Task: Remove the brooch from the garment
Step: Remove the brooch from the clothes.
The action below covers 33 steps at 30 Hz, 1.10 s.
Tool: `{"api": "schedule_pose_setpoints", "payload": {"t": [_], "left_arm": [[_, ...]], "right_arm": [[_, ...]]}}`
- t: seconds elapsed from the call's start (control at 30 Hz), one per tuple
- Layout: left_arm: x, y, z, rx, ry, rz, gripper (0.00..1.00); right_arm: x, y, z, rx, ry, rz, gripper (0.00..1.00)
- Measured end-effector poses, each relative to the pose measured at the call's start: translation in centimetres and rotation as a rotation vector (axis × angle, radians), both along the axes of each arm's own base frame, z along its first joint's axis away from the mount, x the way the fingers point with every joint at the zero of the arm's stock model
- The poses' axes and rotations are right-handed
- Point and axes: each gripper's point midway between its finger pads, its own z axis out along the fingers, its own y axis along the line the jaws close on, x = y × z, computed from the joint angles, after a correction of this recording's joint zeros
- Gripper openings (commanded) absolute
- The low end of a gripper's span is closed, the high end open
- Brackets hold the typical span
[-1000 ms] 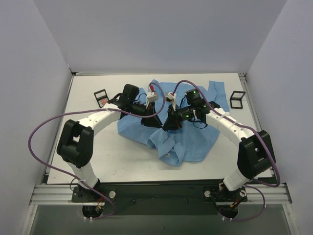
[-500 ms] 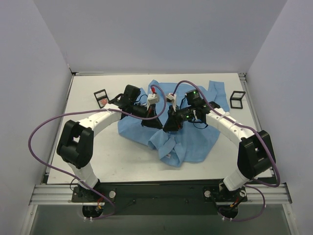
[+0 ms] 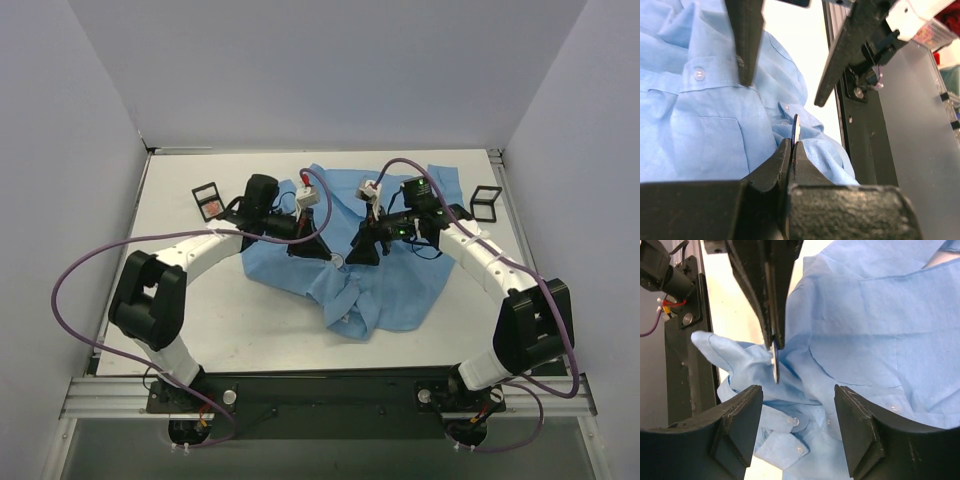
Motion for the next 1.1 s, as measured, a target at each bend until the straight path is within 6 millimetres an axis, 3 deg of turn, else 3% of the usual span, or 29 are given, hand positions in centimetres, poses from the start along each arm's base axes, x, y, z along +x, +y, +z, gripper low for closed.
{"api": "schedule_pose_setpoints", "payload": {"t": [0.4,0.57,0.8,1.1], "left_arm": [[1.2,0.7,0.9,-0.119,0.11,0.103,0.0],[1.3,0.6,2.2,-0.188,0.126,0.113,0.0],[1.7,0.9,3.5,-0.241,0.119,0.128,0.0],[1.6,1.0,3.8,-0.255,0.124,0.133,0.0]], "right_arm": [[-0.2,0.5,0.3,0.044,-0.019,0.028,0.43],[0.2,0.9,-0.2,0.081,-0.003,-0.009,0.4],[0.6,1.8,1.1,0.16,0.001,-0.014,0.38],[0.0,2.7,1.5,0.219,0.022,0.008,0.35]]}}
